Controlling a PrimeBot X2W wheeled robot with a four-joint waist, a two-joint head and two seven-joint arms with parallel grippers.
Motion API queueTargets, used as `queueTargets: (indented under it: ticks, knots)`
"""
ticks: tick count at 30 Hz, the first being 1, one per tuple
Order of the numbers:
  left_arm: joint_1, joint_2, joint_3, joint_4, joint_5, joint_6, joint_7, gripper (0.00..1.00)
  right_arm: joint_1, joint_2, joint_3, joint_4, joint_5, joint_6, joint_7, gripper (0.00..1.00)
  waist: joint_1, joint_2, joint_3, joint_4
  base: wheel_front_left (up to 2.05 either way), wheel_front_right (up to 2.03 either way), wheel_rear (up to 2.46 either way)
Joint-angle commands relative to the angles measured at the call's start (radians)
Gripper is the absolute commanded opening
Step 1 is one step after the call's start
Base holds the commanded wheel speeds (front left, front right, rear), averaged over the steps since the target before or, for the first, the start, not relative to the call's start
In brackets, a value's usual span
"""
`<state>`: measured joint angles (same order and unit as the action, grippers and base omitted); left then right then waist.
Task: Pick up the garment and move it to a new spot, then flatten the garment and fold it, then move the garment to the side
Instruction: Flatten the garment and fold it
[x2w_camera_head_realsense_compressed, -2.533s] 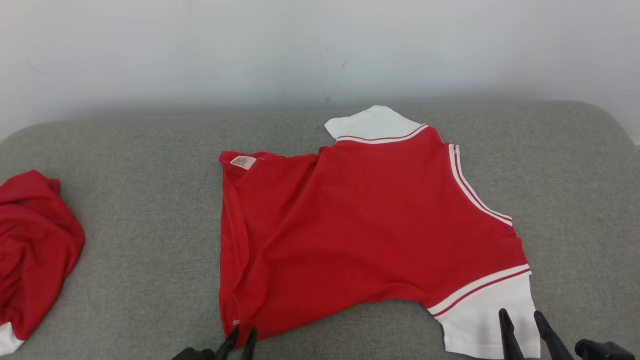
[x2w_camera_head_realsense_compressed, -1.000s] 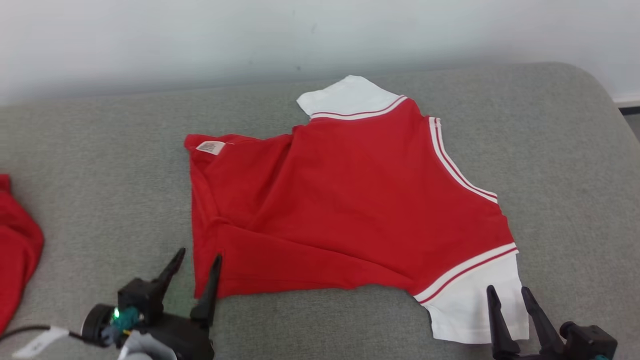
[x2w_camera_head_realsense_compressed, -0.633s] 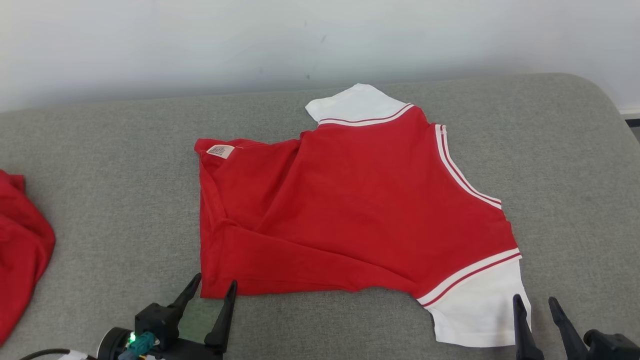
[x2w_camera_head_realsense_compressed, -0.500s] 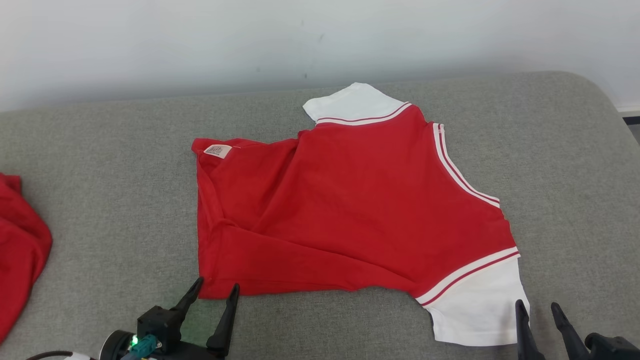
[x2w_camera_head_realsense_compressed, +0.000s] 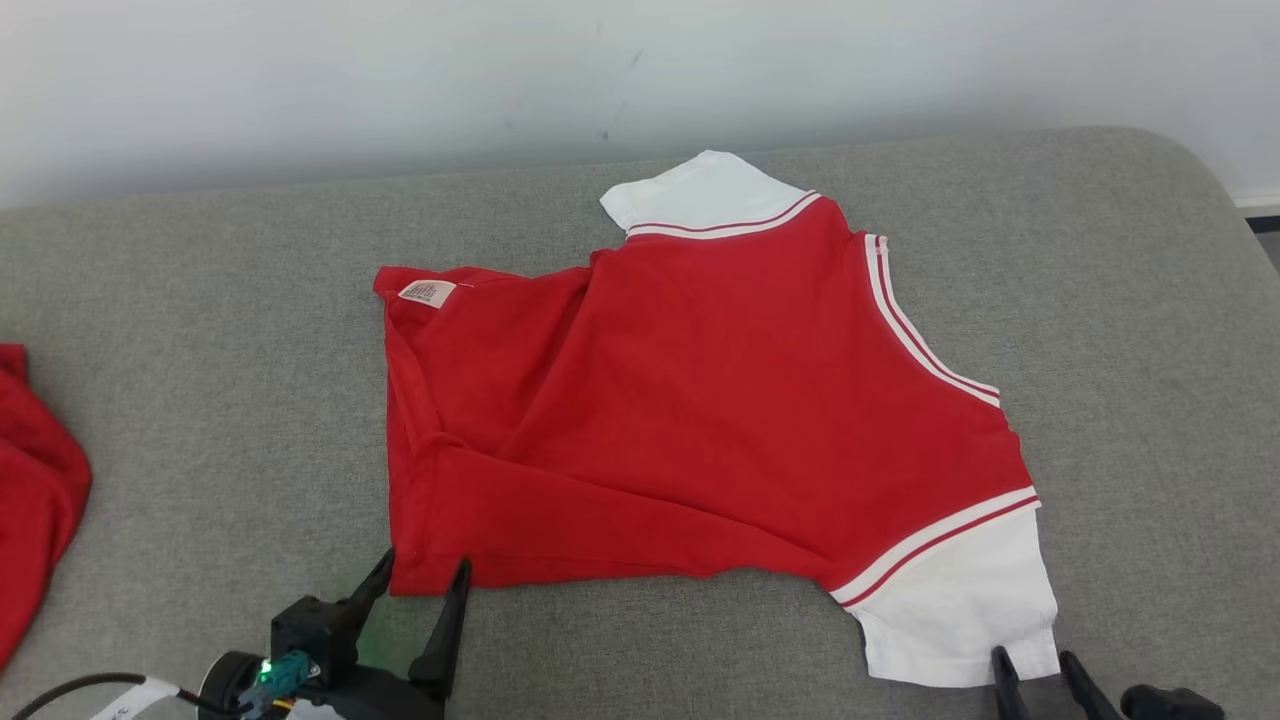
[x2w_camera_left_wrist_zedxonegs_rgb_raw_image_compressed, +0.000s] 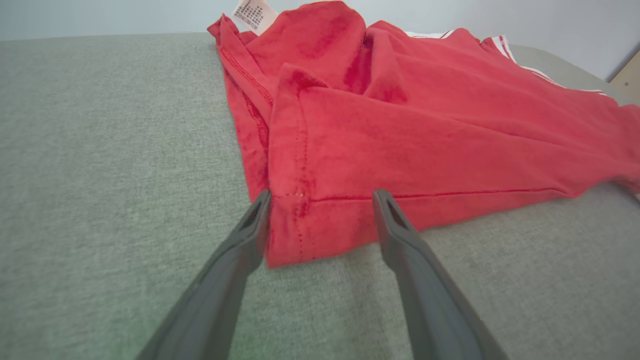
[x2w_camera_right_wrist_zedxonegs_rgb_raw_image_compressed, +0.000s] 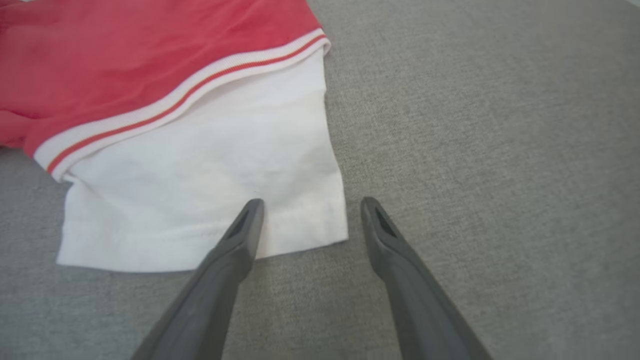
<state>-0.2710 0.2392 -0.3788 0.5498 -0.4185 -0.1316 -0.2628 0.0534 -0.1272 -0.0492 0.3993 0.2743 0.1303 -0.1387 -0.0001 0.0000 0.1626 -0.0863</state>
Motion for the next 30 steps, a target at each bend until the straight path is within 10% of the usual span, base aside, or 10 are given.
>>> queueTargets:
  ticks: [1,2,3,4,14,30]
  knots:
    - [-0.012,-0.004,-0.001,0.005,-0.008,0.002,-0.003,1.00,-0.016,0.002,0.004,0.006,0.005,0.001,0.008,1.00,0.0001,0.0000,0.001,0.000,0.00,0.00,0.00]
    - [-0.017,-0.008,-0.003,0.012,-0.017,0.002,-0.003,0.84,-0.018,0.004,0.012,0.022,0.009,0.001,0.016,0.98,0.0001,0.0000,0.002,0.000,0.00,0.00,0.00]
    - [-0.024,-0.007,-0.015,0.010,-0.018,0.002,-0.003,0.15,-0.026,0.005,0.020,0.034,0.011,0.001,0.020,0.45,0.0001,0.0000,0.002,-0.001,0.00,0.00,0.00]
    - [-0.037,-0.003,-0.013,-0.002,-0.012,0.002,-0.003,0.00,-0.032,0.005,0.027,0.044,0.014,0.001,0.018,0.00,0.0001,0.0000,0.003,0.000,0.00,0.00,0.00]
    - [0.063,-0.002,0.027,-0.068,0.036,0.002,-0.003,0.00,-0.002,-0.012,0.015,0.048,0.075,0.001,-0.038,0.00,0.0001,0.0000,-0.026,0.015,0.00,0.00,0.00]
    - [0.185,-0.019,0.105,-0.222,0.059,0.002,-0.003,0.00,0.134,-0.010,0.009,-0.338,0.245,0.001,0.105,0.00,0.0001,0.0000,-0.035,0.019,0.00,0.00,0.00]
